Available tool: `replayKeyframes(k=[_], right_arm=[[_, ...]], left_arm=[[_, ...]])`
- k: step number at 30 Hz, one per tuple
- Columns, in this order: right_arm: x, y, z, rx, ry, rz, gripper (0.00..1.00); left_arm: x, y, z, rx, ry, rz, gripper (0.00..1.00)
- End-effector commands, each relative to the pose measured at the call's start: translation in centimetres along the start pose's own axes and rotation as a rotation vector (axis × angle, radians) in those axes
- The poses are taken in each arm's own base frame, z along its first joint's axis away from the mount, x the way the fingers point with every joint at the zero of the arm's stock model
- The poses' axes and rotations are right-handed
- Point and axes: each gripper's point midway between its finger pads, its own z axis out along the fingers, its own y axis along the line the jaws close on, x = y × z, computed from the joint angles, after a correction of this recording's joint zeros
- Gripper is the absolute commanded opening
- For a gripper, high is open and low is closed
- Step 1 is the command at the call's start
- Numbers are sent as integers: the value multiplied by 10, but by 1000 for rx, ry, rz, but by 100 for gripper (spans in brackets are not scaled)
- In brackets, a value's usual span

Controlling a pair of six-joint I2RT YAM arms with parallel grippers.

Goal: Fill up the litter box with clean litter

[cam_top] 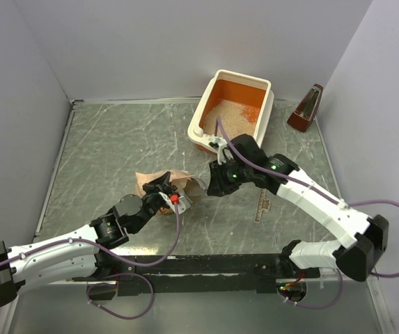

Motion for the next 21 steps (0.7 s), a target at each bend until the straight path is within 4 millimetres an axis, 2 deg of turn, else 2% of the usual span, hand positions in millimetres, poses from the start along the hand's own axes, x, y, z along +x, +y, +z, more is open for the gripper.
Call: replayKeyframes(k=[1, 2, 4, 5, 6, 7, 11, 15, 16, 18, 21], right_arm=[[-19, 23, 10, -66, -4, -27, 0], [-18, 21, 20, -66, 21, -18, 0], [-24, 24, 24, -60, 38, -28, 0], [-17, 17, 32, -28, 90, -15, 0], [-25, 18, 31, -11, 86, -22, 0], [-25, 5, 39, 57, 109, -29, 0], [-28, -12, 33, 194, 157, -48, 0], [-32, -14, 30, 261, 189, -89, 0], [-26, -16, 33, 282, 225, -98, 0], [-29, -16, 35, 328, 230, -134, 0], [-22, -15, 47, 359, 282, -171, 0]], left_arm=[[-23, 18, 2, -52, -76, -41, 1], [-23, 18, 2, -52, -76, -39, 1], [-24, 19, 1, -57, -79, -42, 1], [-23, 18, 1, -55, -77, -42, 1], [-23, 19, 1, -55, -77, -39, 1], [-24, 19, 1, -57, -78, -39, 1], [-26, 19, 1, -57, -84, -41, 1], [-27, 22, -1, -61, -92, -48, 1], [-28, 23, -2, -65, -98, -50, 1], [-30, 25, -3, -69, -106, -55, 1], [-33, 26, -4, -69, -117, -61, 1]])
